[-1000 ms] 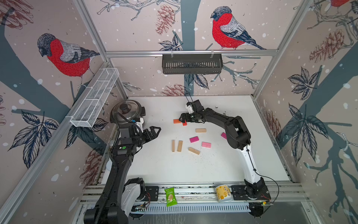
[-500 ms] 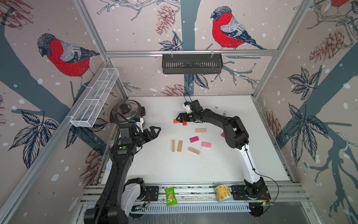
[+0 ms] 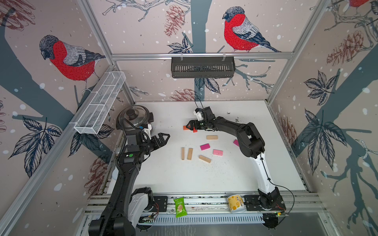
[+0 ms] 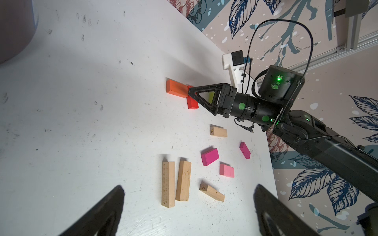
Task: Assemble the letter p with building blocks
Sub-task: Adjust the building block at the center of the board.
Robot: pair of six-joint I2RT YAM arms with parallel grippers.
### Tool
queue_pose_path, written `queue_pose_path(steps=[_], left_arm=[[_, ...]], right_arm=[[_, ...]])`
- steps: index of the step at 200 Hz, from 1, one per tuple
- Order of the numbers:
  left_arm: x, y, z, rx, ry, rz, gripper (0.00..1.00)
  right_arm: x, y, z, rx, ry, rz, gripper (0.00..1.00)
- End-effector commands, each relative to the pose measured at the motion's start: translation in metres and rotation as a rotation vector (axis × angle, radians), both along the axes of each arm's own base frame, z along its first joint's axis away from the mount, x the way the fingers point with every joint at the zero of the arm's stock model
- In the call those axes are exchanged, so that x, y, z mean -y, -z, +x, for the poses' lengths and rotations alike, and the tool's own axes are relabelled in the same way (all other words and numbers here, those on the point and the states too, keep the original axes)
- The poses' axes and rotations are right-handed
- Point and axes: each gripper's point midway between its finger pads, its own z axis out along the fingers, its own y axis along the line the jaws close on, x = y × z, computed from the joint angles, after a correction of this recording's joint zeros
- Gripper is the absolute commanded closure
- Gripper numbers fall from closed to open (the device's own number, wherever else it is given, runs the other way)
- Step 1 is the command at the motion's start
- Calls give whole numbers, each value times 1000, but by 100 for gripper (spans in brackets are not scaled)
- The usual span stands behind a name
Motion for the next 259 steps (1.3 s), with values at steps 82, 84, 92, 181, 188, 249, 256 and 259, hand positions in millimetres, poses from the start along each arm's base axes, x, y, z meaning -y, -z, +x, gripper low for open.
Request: queue_pose_path(steps=[82,84,92,181,188,249,256,259], left_arm=[[0,-7,3,38,7,-3,3],[0,-7,3,38,7,-2,3],[0,-7,3,36,6,-3,3],[1,-8,3,40,8,-4,3],[0,-7,3,39,8,-3,3],[0,-9,2,40,5,-3,2],[-1,-8,2,35,-1,-4,2],[-1,-8,2,32,-2,-5,2]], right_arm=[[8,27,-32,-153,22,-79,0],[8,27,-32,-154,22,-79,0],[8,29,-32,-159,25,-80,1],[12,32,-29,-163,47,-89,0],[13,32,-27,-160,52,-88,0],[14,2,-1,-112,64,-78,0],[13,-4,3,-102,60,-80,0],[12,-8,4,-96,56,-80,0]])
